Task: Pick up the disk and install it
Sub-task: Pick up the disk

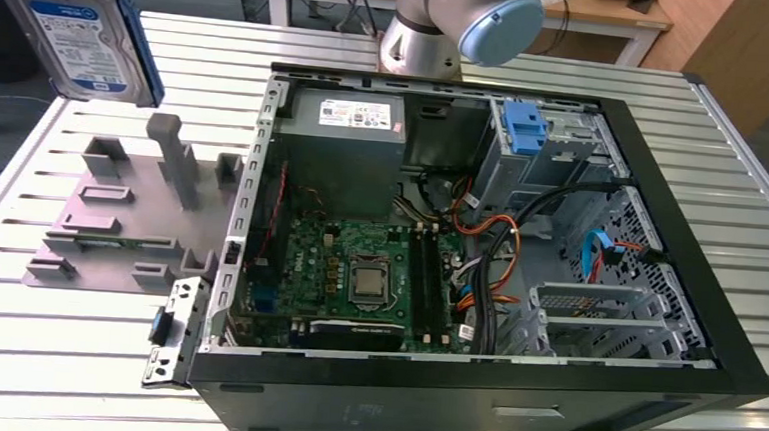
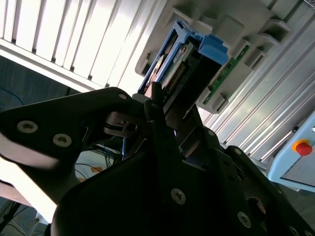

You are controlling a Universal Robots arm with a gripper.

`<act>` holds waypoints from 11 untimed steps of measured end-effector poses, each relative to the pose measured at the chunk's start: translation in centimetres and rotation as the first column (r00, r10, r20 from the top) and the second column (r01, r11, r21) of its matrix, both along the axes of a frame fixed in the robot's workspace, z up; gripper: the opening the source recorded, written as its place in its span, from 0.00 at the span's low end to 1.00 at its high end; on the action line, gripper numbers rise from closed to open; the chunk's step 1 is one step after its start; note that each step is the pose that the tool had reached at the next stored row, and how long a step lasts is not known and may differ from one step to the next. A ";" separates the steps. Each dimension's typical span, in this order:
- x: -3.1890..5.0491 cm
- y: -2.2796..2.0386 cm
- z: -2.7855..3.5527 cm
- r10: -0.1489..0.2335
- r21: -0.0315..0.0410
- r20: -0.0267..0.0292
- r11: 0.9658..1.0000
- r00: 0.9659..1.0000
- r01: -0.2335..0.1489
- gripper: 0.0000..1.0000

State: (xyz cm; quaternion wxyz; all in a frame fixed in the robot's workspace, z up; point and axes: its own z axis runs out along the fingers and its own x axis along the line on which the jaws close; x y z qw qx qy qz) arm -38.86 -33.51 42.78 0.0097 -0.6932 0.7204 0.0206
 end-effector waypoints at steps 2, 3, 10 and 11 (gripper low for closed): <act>0.00 0.00 0.13 0.000 0.000 0.000 1.000 1.000 0.000 0.35; 0.00 0.00 0.13 0.000 0.000 0.000 1.000 1.000 0.000 0.35; 0.00 0.00 0.31 0.000 0.000 0.000 1.000 1.000 0.000 0.35; 0.00 0.00 0.36 0.000 0.000 0.000 1.000 1.000 0.000 0.35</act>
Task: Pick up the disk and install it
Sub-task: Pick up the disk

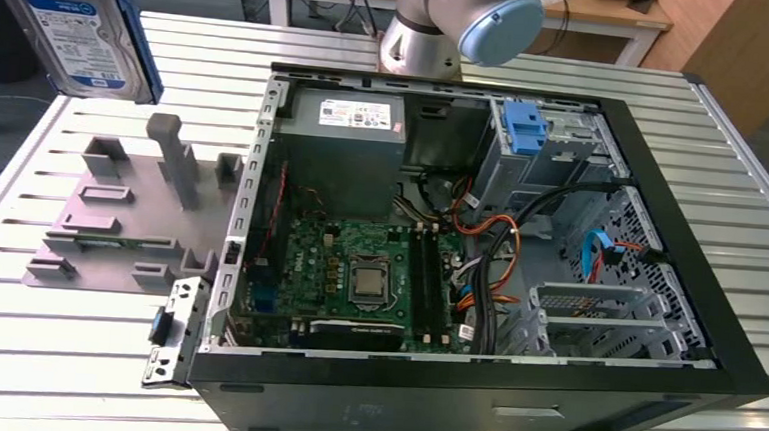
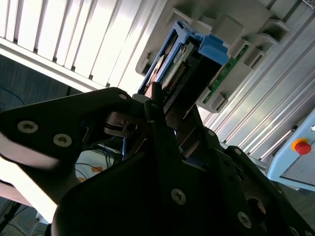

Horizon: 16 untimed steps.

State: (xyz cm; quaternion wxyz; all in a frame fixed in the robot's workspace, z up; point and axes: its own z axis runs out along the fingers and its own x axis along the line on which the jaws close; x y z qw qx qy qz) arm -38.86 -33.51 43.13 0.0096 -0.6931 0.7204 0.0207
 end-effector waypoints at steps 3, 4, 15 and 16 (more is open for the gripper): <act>0.00 0.00 0.07 0.000 0.000 0.000 1.000 1.000 0.000 0.35; 0.00 0.00 0.12 0.000 0.000 0.000 1.000 1.000 0.000 0.35; 0.00 0.02 0.75 0.000 0.000 0.000 1.000 1.000 0.000 0.35; 0.00 0.02 0.82 0.000 0.000 0.000 1.000 1.000 0.000 0.35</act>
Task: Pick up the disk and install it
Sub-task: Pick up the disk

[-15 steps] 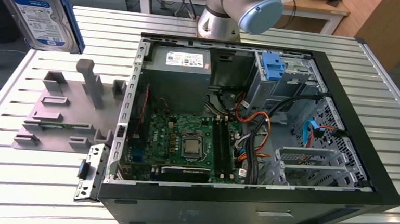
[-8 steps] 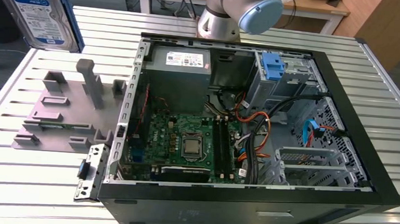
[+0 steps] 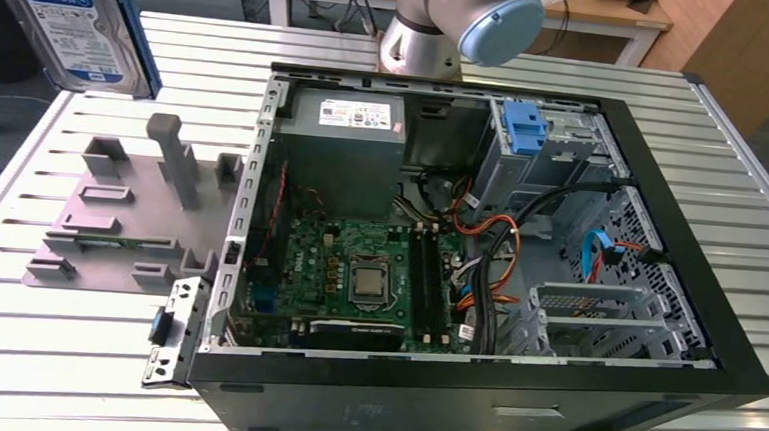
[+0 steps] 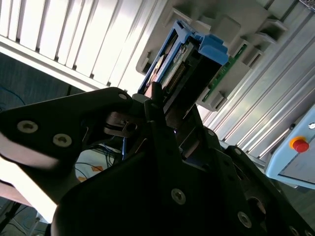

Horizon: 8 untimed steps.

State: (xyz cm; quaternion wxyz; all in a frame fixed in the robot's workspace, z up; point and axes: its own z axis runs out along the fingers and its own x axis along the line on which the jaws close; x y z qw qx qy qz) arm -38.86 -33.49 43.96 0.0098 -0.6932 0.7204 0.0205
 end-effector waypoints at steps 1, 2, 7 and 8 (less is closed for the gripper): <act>0.00 0.00 0.07 0.000 0.000 0.000 1.000 1.000 0.000 0.35; 0.00 0.01 0.13 0.000 0.000 0.000 1.000 1.000 0.000 0.35; 0.00 0.02 0.20 0.000 0.000 0.000 1.000 1.000 0.000 0.35; 0.00 0.02 0.21 0.000 0.000 0.000 1.000 1.000 0.000 0.35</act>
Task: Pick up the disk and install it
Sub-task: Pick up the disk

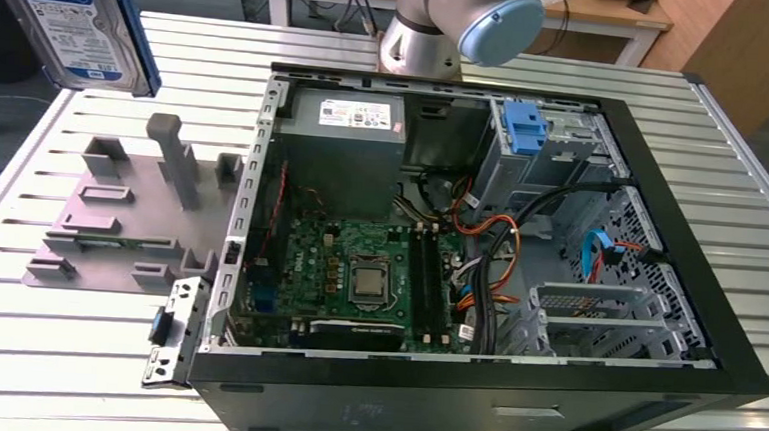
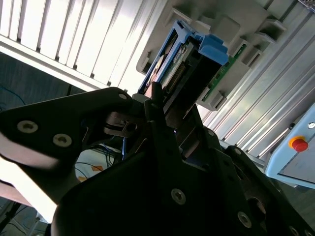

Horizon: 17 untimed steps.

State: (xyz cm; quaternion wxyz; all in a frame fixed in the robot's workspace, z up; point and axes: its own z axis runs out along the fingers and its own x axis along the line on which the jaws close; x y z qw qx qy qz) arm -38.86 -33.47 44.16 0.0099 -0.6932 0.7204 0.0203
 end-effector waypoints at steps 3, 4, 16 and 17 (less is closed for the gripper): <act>0.00 0.00 0.17 0.000 0.000 0.000 1.000 1.000 0.000 0.35; 0.00 0.00 0.29 0.000 0.000 0.000 1.000 1.000 0.000 0.35; 0.00 0.00 1.27 0.000 0.000 0.000 1.000 1.000 0.000 0.35; 0.00 0.01 1.27 0.000 -0.001 0.000 1.000 1.000 0.000 0.35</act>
